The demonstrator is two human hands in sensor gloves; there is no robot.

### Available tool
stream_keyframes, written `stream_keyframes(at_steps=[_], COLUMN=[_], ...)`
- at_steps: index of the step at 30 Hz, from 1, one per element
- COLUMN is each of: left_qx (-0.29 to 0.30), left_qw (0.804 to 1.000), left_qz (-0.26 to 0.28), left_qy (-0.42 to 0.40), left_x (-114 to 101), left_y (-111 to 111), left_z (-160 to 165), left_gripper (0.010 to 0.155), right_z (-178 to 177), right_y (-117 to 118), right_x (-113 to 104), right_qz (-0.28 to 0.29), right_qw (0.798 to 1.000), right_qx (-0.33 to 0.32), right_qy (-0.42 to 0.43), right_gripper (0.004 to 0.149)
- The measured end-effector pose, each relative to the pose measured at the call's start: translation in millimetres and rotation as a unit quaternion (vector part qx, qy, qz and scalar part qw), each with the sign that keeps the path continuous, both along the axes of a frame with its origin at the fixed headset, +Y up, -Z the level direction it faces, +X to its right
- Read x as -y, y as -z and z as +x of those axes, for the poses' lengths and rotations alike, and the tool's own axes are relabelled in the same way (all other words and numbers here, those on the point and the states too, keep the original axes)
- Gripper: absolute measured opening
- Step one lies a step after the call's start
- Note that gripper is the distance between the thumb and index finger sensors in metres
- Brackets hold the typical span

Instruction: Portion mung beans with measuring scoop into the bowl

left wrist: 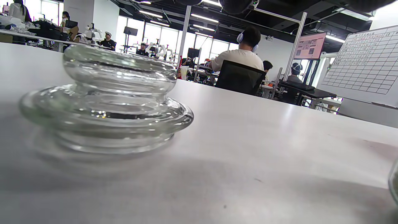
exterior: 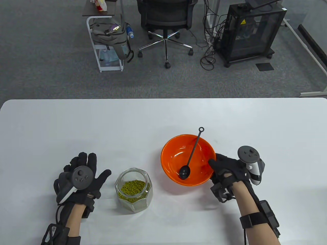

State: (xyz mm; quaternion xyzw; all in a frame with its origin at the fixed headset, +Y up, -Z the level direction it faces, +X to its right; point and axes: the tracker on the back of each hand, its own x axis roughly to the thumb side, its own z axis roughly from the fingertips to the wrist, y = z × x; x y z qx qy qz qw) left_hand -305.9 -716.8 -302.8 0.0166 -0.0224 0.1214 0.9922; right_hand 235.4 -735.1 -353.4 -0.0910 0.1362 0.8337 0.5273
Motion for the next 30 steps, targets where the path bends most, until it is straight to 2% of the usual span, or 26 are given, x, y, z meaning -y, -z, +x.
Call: stream_keyframes(at_steps=[11,30], left_qx=[-0.003,-0.007], left_qw=[1.0,1.0], left_qz=[0.001,0.003], left_qy=[-0.004,-0.009], left_x=[1,0], left_y=[-1,-2], left_z=[-1,-3], left_gripper=[0.093,0.093], right_z=[6,2], right_y=[-21,-26], right_x=[13,21], right_qz=[-0.013,-0.036], right_qw=[1.0,0.998], right_qx=[-0.027,-0.054], right_qy=[-0.007,-0.014], right_gripper=[0.061,0.061])
